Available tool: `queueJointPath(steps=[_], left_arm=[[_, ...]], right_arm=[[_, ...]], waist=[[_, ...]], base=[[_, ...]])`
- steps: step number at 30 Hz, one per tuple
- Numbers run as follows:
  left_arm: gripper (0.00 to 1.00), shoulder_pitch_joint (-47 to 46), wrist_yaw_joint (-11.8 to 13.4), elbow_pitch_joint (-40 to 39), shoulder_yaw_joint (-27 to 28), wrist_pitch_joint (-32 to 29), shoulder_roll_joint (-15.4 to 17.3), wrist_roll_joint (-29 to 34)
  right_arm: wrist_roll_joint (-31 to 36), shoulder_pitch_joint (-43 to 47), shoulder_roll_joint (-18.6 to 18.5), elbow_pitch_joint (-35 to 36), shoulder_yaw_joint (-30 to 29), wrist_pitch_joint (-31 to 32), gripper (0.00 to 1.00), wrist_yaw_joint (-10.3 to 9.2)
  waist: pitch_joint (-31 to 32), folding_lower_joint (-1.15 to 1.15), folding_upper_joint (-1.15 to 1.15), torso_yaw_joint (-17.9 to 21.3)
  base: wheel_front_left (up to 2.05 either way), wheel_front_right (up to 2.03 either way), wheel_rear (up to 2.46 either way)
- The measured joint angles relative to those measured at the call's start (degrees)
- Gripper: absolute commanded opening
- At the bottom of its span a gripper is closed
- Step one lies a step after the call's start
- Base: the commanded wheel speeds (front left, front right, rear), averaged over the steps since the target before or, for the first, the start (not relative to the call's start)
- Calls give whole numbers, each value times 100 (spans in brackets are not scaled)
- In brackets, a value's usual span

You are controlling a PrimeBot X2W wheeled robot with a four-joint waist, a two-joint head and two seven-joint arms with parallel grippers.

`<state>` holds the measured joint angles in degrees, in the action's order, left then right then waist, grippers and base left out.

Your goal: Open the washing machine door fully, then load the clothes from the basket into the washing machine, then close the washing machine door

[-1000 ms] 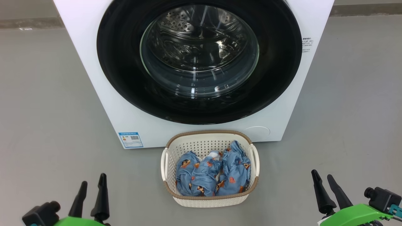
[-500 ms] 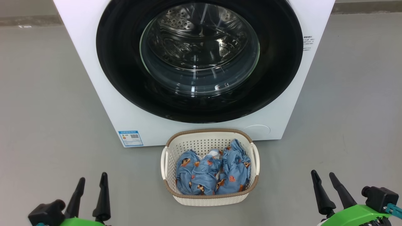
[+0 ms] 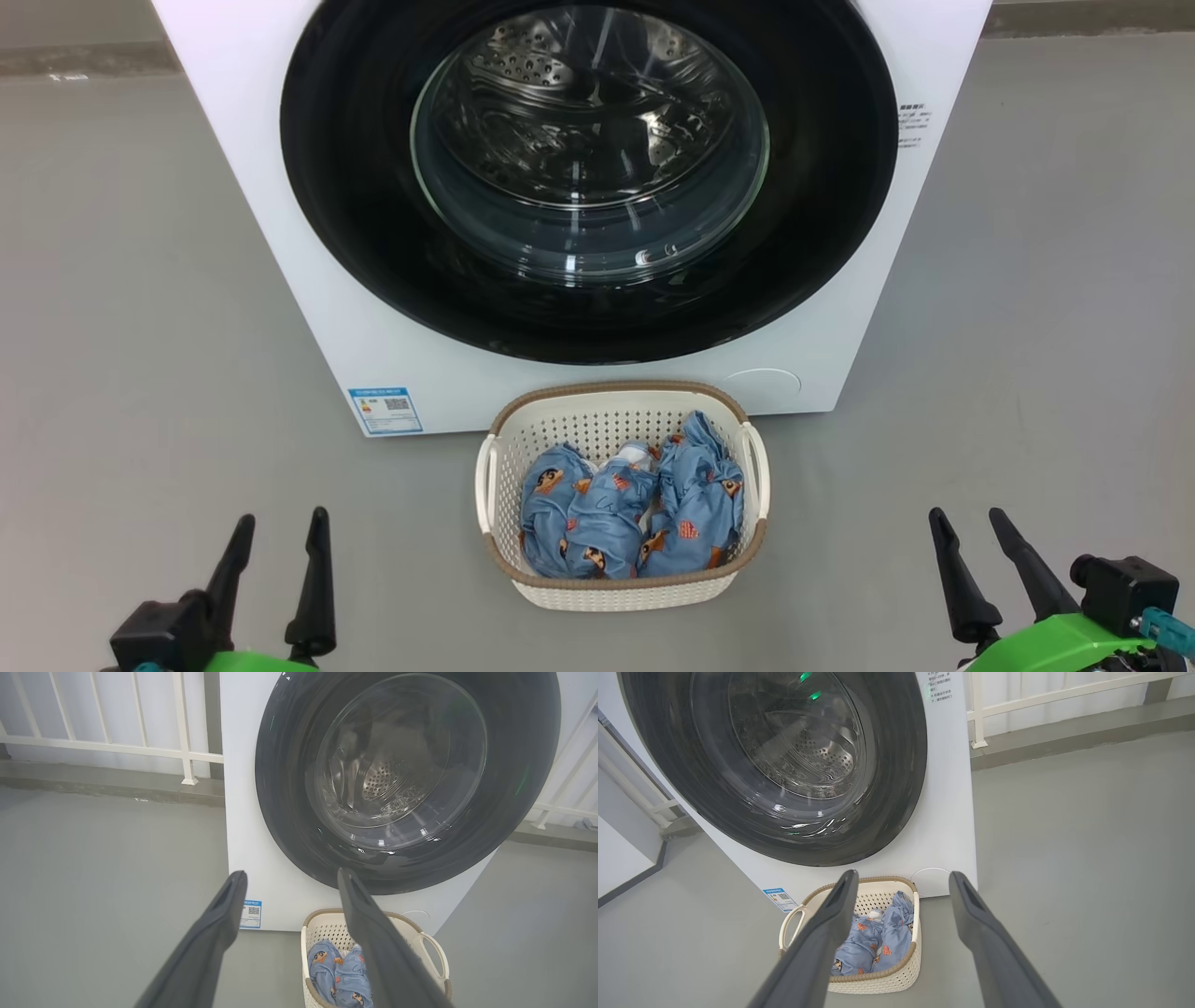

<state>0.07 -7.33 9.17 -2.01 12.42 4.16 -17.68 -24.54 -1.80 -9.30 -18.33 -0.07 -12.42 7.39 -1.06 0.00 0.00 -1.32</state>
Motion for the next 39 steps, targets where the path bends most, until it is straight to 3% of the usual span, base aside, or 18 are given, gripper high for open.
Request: queueJointPath(steps=[12, 23, 29, 39], left_arm=[[100, 35, 0, -5, 10, 198, 25, 687], [100, 91, -1, 60, 73, 198, 25, 709], [100, 92, -1, 73, 133, 198, 33, 1045], [100, 90, -1, 94, 222, 199, 21, 1091]], right_arm=[[688, 73, -31, 20, -51, -188, 100, 1], [692, 141, -30, 40, -142, -188, 100, 1], [693, 180, -21, 47, -177, -188, 100, 1], [724, 180, 27, 86, -197, -188, 100, 1]], waist=[[-4, 0, 0, 11], [28, 0, 0, 39], [27, 0, 0, 44], [-37, 0, 0, 47]], base=[[0, 0, 0], [0, 0, 0], [9, 9, -19], [73, 73, -145]])
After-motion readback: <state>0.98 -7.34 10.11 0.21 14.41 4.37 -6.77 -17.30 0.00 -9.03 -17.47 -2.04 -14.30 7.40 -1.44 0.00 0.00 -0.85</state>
